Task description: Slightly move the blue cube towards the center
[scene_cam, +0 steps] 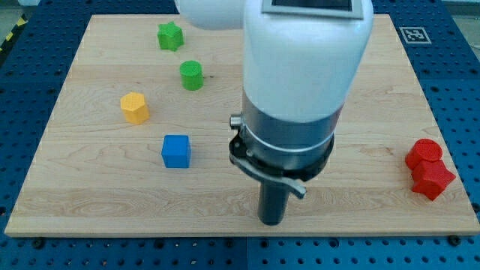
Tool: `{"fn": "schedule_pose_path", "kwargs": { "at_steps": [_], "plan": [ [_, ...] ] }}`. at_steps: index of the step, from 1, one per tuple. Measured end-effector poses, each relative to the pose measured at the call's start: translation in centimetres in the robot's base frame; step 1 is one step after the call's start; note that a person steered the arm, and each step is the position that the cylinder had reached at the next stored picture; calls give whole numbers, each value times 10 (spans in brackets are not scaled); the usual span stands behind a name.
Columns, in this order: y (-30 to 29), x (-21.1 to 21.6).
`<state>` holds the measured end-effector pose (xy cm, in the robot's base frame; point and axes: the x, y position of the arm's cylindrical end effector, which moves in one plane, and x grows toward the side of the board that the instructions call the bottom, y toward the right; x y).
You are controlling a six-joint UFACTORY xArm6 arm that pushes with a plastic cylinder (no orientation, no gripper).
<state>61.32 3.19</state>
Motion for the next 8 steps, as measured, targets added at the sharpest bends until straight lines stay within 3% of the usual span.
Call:
{"fn": "schedule_pose_path", "kwargs": {
  "at_steps": [3,6,8],
  "plan": [
    [-22,5],
    [-150,-41],
    [-194,-67]
  ]
}}
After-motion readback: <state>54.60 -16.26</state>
